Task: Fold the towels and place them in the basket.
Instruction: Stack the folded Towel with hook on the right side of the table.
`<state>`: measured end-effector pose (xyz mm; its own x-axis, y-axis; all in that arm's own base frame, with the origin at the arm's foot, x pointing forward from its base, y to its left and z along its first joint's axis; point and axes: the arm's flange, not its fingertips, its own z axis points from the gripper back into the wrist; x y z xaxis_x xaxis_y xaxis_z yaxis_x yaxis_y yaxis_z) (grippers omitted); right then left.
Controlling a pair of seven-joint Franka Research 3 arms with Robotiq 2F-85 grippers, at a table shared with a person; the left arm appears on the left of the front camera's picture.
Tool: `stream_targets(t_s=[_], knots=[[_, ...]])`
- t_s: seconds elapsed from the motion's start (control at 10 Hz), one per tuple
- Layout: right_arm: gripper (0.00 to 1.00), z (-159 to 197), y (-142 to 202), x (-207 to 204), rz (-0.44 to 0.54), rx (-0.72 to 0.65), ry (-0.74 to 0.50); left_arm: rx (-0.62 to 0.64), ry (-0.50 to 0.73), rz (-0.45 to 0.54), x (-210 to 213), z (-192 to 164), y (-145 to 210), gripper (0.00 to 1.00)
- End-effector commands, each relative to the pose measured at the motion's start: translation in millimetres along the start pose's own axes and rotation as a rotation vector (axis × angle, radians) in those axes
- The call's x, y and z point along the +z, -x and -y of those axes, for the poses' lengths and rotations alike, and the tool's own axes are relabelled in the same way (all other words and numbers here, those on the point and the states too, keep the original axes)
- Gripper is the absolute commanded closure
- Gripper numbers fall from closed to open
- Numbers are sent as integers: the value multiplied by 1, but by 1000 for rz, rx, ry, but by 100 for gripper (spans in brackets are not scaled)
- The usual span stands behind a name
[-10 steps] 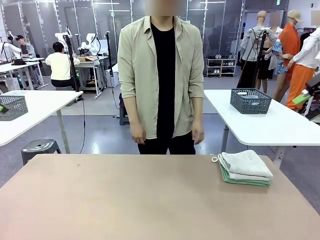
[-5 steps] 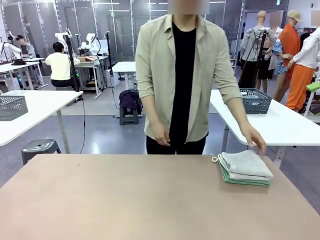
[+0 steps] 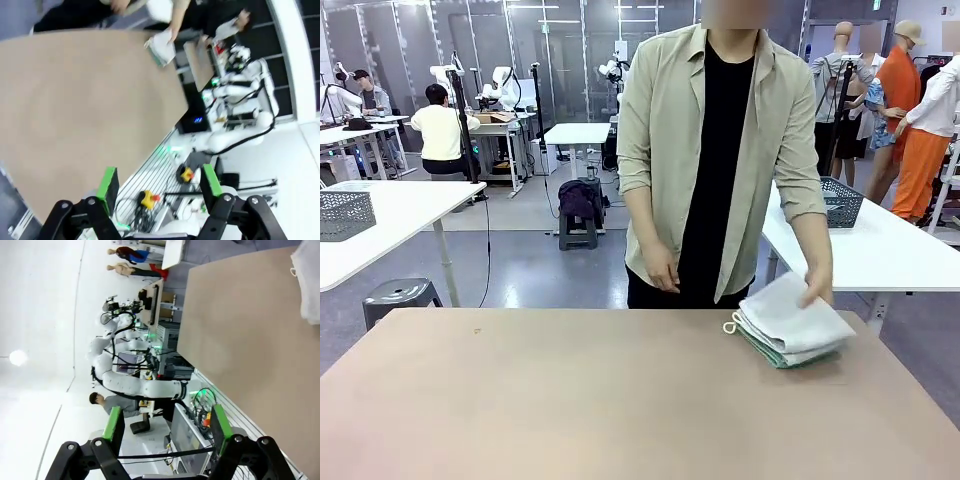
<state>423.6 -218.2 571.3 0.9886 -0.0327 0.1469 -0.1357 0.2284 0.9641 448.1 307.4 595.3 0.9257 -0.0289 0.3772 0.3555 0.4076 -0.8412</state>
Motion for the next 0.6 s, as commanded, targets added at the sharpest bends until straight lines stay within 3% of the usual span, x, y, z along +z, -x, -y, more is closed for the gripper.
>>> stream_targets(t_s=[0.0, 0.3, 0.5], knots=[[13, -2, 1, 6, -32, 9, -41, 10, 110, 67, 12, -5, -7, 16], [13, 0, 1, 6, -57, 22, -28, -19, 137, 85, -3, -4, -7, 16], [13, 0, 6, 2, -31, -6, -33, 0, 96, 93, 8, -15, -3, 16]])
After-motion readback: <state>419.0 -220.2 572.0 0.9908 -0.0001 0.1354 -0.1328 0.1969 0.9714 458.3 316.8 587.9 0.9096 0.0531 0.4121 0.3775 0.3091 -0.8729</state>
